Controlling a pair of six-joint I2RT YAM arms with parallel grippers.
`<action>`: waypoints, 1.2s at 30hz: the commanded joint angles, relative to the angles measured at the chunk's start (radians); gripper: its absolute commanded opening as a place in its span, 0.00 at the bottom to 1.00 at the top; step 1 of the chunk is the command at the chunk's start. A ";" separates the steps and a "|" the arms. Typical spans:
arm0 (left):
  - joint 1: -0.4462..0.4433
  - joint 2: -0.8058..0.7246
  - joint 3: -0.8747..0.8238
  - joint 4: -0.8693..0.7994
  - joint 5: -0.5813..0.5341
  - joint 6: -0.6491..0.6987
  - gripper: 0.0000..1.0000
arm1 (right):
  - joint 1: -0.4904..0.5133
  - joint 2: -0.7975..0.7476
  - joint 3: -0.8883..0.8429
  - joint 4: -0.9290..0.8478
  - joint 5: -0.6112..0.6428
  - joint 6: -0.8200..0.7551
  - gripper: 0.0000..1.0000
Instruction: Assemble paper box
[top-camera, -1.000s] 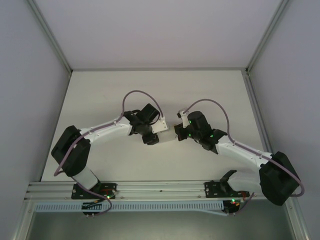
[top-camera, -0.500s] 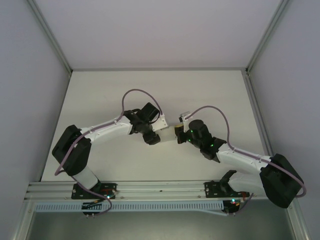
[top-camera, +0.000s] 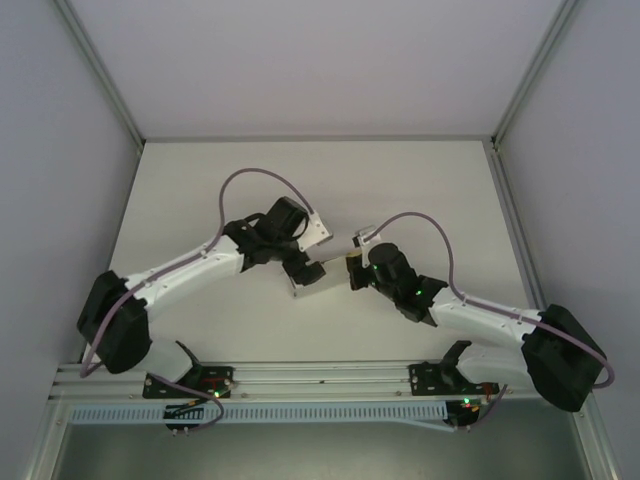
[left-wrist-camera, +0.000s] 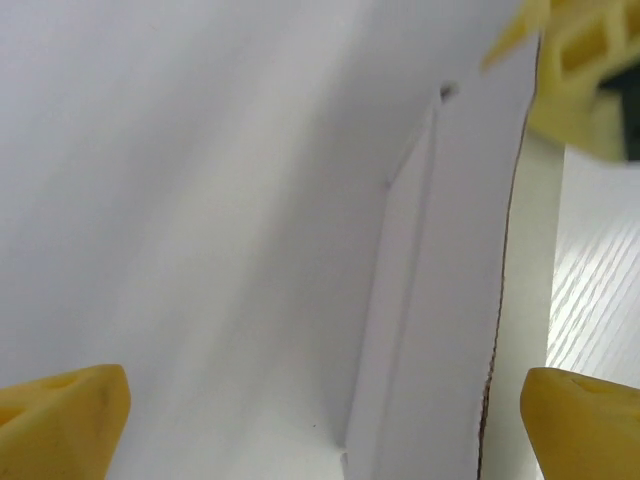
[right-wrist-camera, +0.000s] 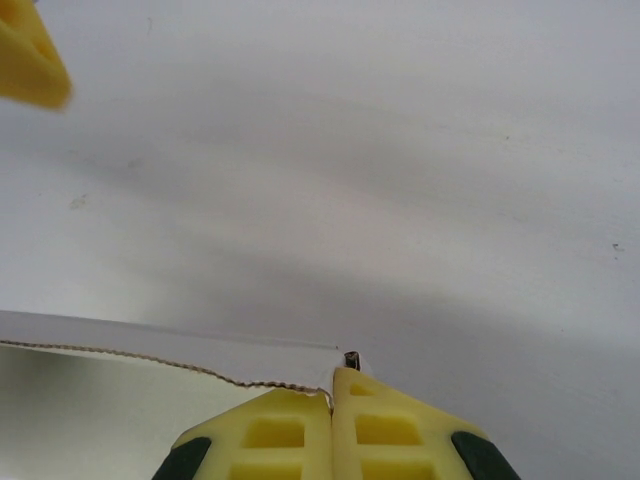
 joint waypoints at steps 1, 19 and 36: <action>-0.005 -0.077 -0.028 -0.004 -0.082 -0.154 1.00 | 0.022 0.021 0.023 -0.135 0.060 0.041 0.00; -0.030 -0.186 -0.142 -0.103 -0.172 -0.488 0.41 | 0.069 0.046 0.093 -0.227 0.114 0.122 0.00; -0.052 -0.146 -0.147 -0.055 -0.125 -0.591 0.00 | 0.098 0.078 0.124 -0.273 0.166 0.198 0.00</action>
